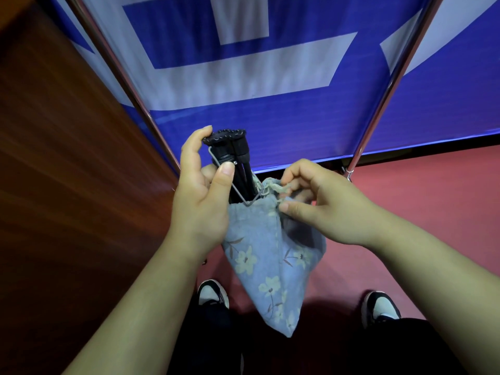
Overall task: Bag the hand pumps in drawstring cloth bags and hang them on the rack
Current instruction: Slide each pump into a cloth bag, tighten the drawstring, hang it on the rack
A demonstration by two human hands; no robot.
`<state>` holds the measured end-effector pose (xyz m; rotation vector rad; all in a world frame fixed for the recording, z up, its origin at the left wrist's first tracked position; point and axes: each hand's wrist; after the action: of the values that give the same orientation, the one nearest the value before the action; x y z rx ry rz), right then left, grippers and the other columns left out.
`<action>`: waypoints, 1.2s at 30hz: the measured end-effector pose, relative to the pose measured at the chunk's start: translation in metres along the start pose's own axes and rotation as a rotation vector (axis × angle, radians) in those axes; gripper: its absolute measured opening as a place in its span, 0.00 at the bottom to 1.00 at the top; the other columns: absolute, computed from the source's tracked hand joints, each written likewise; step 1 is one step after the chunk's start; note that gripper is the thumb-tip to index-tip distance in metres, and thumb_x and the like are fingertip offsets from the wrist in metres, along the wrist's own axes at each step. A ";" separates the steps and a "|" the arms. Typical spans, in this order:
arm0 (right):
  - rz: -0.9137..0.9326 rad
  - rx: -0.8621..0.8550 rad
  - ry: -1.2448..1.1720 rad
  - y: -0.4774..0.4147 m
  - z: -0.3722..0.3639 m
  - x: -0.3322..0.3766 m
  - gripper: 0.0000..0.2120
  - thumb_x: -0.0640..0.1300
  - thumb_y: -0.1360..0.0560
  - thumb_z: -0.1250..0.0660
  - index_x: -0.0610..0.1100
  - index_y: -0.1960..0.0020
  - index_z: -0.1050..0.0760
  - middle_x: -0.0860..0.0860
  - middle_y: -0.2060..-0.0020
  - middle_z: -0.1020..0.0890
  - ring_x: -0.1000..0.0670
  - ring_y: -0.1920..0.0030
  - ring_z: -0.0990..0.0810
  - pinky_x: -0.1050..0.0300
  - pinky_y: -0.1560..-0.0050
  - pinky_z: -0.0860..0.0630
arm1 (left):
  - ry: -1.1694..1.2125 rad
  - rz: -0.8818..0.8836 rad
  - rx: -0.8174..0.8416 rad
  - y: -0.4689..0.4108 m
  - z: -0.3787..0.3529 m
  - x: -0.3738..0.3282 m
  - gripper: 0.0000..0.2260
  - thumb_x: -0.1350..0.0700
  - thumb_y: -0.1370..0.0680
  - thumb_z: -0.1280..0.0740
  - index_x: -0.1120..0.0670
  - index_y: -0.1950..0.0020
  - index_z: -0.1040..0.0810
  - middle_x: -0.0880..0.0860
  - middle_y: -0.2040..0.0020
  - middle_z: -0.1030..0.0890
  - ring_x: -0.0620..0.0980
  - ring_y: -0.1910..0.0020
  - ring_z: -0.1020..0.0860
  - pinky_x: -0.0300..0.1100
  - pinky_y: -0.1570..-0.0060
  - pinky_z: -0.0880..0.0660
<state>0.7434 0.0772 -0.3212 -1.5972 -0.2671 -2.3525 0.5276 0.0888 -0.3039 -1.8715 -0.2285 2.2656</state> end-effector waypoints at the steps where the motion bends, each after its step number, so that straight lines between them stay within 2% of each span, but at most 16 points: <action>1: -0.016 0.005 -0.033 0.000 0.000 0.000 0.11 0.45 0.27 0.28 0.52 0.49 0.28 0.52 0.55 0.17 0.41 0.62 0.21 0.39 0.56 0.22 | -0.001 0.001 -0.011 0.000 0.001 0.000 0.21 0.56 0.19 0.39 0.43 0.28 0.37 0.44 0.58 0.15 0.43 0.58 0.18 0.43 0.48 0.22; 4: 0.005 -0.097 -0.030 0.002 0.004 0.005 0.08 0.49 0.26 0.31 0.54 0.50 0.28 0.50 0.54 0.16 0.39 0.70 0.25 0.44 0.66 0.25 | -0.008 0.009 -0.024 -0.001 0.002 0.000 0.21 0.56 0.19 0.39 0.43 0.27 0.37 0.42 0.57 0.15 0.42 0.57 0.19 0.45 0.46 0.24; 6: 0.004 -0.142 0.006 0.002 0.005 0.009 0.10 0.51 0.26 0.31 0.58 0.48 0.30 0.42 0.49 0.17 0.39 0.74 0.24 0.43 0.72 0.25 | -0.003 0.018 -0.006 -0.001 0.002 -0.001 0.21 0.56 0.19 0.39 0.43 0.27 0.36 0.43 0.57 0.15 0.43 0.57 0.19 0.51 0.45 0.22; 7: -0.006 -0.133 -0.013 0.002 0.004 0.009 0.12 0.49 0.24 0.30 0.58 0.47 0.30 0.41 0.46 0.17 0.40 0.75 0.24 0.42 0.73 0.25 | 0.007 0.023 0.008 0.000 0.002 -0.001 0.21 0.55 0.19 0.39 0.43 0.27 0.36 0.44 0.58 0.15 0.45 0.57 0.19 0.54 0.45 0.22; 10: -0.013 -0.025 -0.146 0.002 -0.001 0.009 0.13 0.42 0.23 0.29 0.53 0.46 0.30 0.52 0.41 0.18 0.49 0.68 0.24 0.45 0.67 0.24 | 0.018 0.025 0.048 0.001 0.000 -0.002 0.22 0.55 0.19 0.39 0.42 0.26 0.36 0.47 0.57 0.15 0.48 0.57 0.18 0.57 0.46 0.21; 12: -0.025 0.032 -0.212 0.001 -0.004 0.008 0.11 0.41 0.22 0.30 0.49 0.45 0.30 0.49 0.47 0.15 0.46 0.63 0.25 0.45 0.64 0.25 | 0.030 0.027 0.065 0.001 0.000 -0.002 0.22 0.56 0.19 0.39 0.44 0.26 0.37 0.45 0.56 0.15 0.45 0.57 0.18 0.49 0.48 0.21; 14: -0.052 0.036 -0.260 0.000 -0.003 0.008 0.10 0.38 0.22 0.30 0.46 0.46 0.30 0.45 0.54 0.15 0.47 0.65 0.24 0.51 0.66 0.27 | 0.039 0.035 0.069 0.001 -0.001 -0.003 0.22 0.56 0.19 0.40 0.45 0.25 0.37 0.43 0.55 0.14 0.43 0.57 0.17 0.44 0.49 0.21; 18: -0.050 -0.058 -0.316 0.000 0.002 0.014 0.06 0.37 0.22 0.30 0.40 0.48 0.27 0.42 0.63 0.19 0.49 0.65 0.23 0.55 0.63 0.26 | 0.057 0.062 0.082 0.002 0.000 -0.006 0.22 0.54 0.19 0.39 0.41 0.26 0.36 0.54 0.54 0.14 0.53 0.57 0.18 0.62 0.46 0.21; 22: -0.110 -0.156 -0.371 -0.002 0.007 0.015 0.05 0.37 0.23 0.29 0.39 0.51 0.26 0.50 0.69 0.23 0.53 0.69 0.27 0.60 0.65 0.30 | 0.059 0.086 0.126 0.003 0.000 -0.006 0.22 0.47 0.21 0.37 0.35 0.27 0.35 0.70 0.56 0.21 0.69 0.62 0.21 0.71 0.51 0.23; 23: -0.129 -0.146 -0.396 -0.002 0.007 0.016 0.05 0.37 0.24 0.29 0.41 0.51 0.25 0.51 0.69 0.24 0.53 0.69 0.28 0.60 0.65 0.31 | 0.057 0.083 0.137 0.003 0.000 -0.006 0.22 0.48 0.20 0.37 0.35 0.27 0.35 0.71 0.56 0.22 0.69 0.63 0.22 0.72 0.52 0.24; 25: -0.142 -0.105 -0.427 -0.002 0.008 0.016 0.09 0.38 0.26 0.26 0.43 0.51 0.25 0.54 0.69 0.25 0.53 0.68 0.30 0.62 0.65 0.32 | 0.062 0.076 0.150 0.003 0.000 -0.006 0.21 0.51 0.18 0.38 0.36 0.27 0.35 0.70 0.56 0.23 0.63 0.62 0.22 0.70 0.53 0.24; 27: -0.104 -0.117 -0.317 -0.001 0.009 0.017 0.10 0.43 0.30 0.24 0.46 0.53 0.24 0.55 0.69 0.28 0.52 0.66 0.31 0.62 0.64 0.32 | 0.075 0.070 0.160 0.002 0.001 -0.007 0.22 0.54 0.18 0.40 0.39 0.26 0.37 0.65 0.56 0.19 0.59 0.59 0.20 0.66 0.52 0.21; 29: -0.039 -0.167 -0.189 0.000 0.011 0.017 0.11 0.43 0.30 0.22 0.47 0.55 0.24 0.54 0.70 0.29 0.51 0.66 0.32 0.57 0.62 0.31 | 0.073 0.054 0.165 0.001 0.004 -0.005 0.22 0.57 0.17 0.41 0.44 0.23 0.39 0.51 0.57 0.15 0.49 0.59 0.17 0.51 0.56 0.18; 31: 0.000 -0.173 -0.190 0.000 0.010 0.017 0.11 0.40 0.29 0.23 0.48 0.56 0.25 0.53 0.71 0.30 0.48 0.66 0.31 0.50 0.61 0.30 | 0.084 0.051 0.162 0.000 0.006 -0.005 0.21 0.62 0.14 0.43 0.49 0.22 0.40 0.46 0.59 0.15 0.44 0.61 0.17 0.40 0.56 0.20; 33: 0.004 -0.142 -0.245 0.000 0.008 0.017 0.12 0.39 0.29 0.23 0.48 0.56 0.25 0.51 0.69 0.27 0.47 0.66 0.29 0.48 0.61 0.28 | 0.074 0.049 0.165 0.000 0.006 -0.008 0.22 0.65 0.14 0.44 0.52 0.21 0.40 0.44 0.59 0.16 0.42 0.60 0.18 0.37 0.55 0.20; 36: -0.031 -0.080 -0.291 0.001 0.008 0.018 0.12 0.35 0.29 0.23 0.46 0.53 0.25 0.48 0.63 0.16 0.47 0.64 0.21 0.50 0.60 0.24 | 0.061 0.048 0.176 0.001 0.006 -0.012 0.21 0.66 0.14 0.45 0.52 0.22 0.39 0.39 0.57 0.15 0.37 0.58 0.18 0.33 0.54 0.22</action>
<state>0.7441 0.0759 -0.3012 -1.9872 -0.2620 -2.1721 0.5240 0.0848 -0.2916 -1.8693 0.0253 2.1763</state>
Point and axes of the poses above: each hand's wrist, its own y-axis away from the middle knuckle, its own z-axis out of the back of the hand, x = y × z
